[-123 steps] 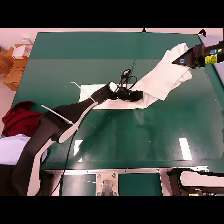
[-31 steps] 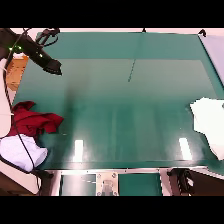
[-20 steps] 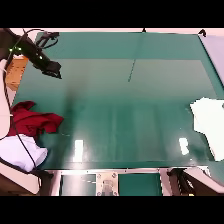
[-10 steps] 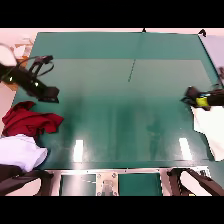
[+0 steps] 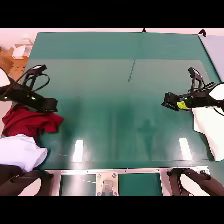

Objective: Fold the shirts.

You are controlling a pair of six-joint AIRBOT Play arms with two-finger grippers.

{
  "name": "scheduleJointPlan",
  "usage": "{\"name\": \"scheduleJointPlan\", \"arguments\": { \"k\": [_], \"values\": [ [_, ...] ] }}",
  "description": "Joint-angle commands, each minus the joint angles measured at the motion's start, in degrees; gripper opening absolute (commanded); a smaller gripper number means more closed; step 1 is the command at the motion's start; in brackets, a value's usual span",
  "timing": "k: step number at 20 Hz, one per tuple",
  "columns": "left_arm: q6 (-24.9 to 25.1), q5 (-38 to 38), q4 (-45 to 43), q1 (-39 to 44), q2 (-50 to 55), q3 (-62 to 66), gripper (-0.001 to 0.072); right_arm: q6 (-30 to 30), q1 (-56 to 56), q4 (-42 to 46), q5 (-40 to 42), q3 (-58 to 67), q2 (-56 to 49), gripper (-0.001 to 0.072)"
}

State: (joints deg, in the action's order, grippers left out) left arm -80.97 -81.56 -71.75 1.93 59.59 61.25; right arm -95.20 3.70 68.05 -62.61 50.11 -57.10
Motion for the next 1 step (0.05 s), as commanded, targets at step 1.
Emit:
{"name": "scheduleJointPlan", "arguments": {
  "k": [1],
  "values": [
    [-0.2,1.2,-0.1,0.0,-0.5,-0.4,0.0026,0.1,-0.6,-0.1,0.0,0.0,0.0,0.0021]
  ]
}}
